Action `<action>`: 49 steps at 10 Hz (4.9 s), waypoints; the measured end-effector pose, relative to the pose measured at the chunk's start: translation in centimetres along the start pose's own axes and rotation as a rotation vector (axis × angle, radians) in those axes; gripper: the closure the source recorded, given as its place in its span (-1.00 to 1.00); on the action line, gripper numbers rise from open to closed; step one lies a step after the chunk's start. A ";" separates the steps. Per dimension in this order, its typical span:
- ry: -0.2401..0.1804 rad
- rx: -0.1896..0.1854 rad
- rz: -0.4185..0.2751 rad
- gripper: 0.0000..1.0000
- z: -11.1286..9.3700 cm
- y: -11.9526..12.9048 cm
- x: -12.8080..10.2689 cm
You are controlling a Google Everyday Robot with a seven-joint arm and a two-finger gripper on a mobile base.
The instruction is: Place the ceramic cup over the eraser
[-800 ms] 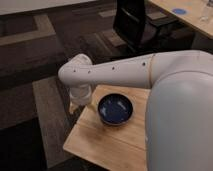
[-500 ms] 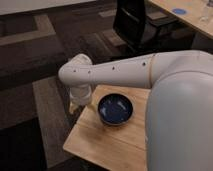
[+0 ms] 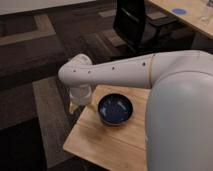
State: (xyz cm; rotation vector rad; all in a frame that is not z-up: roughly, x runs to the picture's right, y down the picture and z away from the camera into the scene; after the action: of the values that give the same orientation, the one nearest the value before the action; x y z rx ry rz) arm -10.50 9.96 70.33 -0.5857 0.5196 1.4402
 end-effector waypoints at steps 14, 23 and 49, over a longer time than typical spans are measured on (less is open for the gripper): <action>0.002 0.000 0.000 -0.30 0.1 0.0 0.0; 0.002 0.000 0.000 -0.30 0.1 0.0 0.0; 0.019 -0.013 0.116 -0.30 -5.1 -17.8 -4.0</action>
State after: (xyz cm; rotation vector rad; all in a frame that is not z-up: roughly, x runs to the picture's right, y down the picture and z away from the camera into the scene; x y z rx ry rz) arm 7.10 2.87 70.11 -0.5885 0.5674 1.5502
